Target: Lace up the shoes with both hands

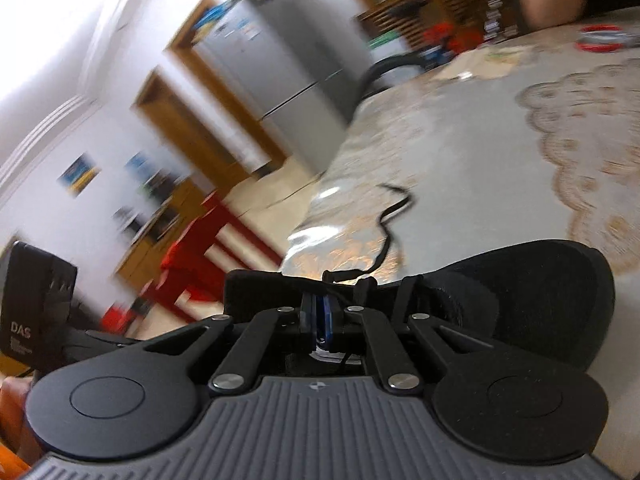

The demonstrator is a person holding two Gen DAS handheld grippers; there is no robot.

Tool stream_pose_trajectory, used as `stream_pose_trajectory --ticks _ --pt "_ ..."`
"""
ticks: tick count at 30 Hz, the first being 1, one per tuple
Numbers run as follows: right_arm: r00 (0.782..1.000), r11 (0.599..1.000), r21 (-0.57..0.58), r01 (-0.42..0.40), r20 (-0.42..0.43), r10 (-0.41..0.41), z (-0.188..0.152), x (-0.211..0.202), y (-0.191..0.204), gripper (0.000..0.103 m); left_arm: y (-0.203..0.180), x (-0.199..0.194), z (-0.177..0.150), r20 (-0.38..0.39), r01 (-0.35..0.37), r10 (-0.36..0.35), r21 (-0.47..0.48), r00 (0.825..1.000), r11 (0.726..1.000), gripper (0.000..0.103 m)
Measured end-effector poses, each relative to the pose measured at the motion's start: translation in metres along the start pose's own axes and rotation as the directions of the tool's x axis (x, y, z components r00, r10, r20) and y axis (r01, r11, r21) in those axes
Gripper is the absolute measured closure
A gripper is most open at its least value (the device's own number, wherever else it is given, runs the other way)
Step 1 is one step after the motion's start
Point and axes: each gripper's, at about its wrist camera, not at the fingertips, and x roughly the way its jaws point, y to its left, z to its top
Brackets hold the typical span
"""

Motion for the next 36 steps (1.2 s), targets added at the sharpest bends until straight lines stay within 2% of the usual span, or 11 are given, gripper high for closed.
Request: stream_pose_trajectory --ticks 3,6,11,15,20,26,30,36 --pt "0.987 0.986 -0.099 -0.131 -0.101 0.121 0.013 0.003 -0.015 0.101 -0.024 -0.008 -0.019 0.008 -0.069 0.07 -0.078 0.998 0.995 0.014" --pt "0.954 0.955 -0.166 -0.248 -0.214 0.211 0.027 0.01 -0.024 0.101 -0.043 -0.011 -0.033 -0.009 -0.113 0.113 -0.178 0.994 0.977 0.014" --pt "0.896 0.907 -0.212 -0.363 -0.347 0.277 0.039 0.021 -0.022 0.101 -0.076 -0.017 -0.048 -0.01 -0.21 0.213 -0.238 0.977 0.948 0.014" --pt "0.871 0.89 -0.221 -0.399 -0.395 0.292 0.039 0.023 -0.018 0.1 -0.083 -0.02 -0.057 -0.014 -0.205 0.209 -0.285 0.978 0.937 0.014" --pt "0.87 0.883 -0.277 -0.379 -0.431 0.239 0.039 0.019 -0.005 0.1 -0.082 -0.017 -0.058 -0.025 -0.152 0.151 -0.285 0.988 0.946 0.015" --pt "0.884 0.872 -0.357 -0.334 -0.439 0.159 0.037 0.013 0.007 0.1 -0.086 -0.013 -0.059 -0.018 -0.147 0.148 -0.277 0.989 0.95 0.014" --pt "0.884 0.872 -0.359 -0.332 -0.442 0.155 0.037 0.015 0.006 0.1 -0.094 -0.016 -0.059 -0.017 -0.194 0.197 -0.268 0.98 0.944 0.014" --pt "0.873 0.866 -0.328 -0.377 -0.439 0.213 0.038 0.013 -0.006 0.1 -0.113 -0.021 -0.06 -0.029 -0.287 0.292 -0.301 0.956 0.909 0.015"
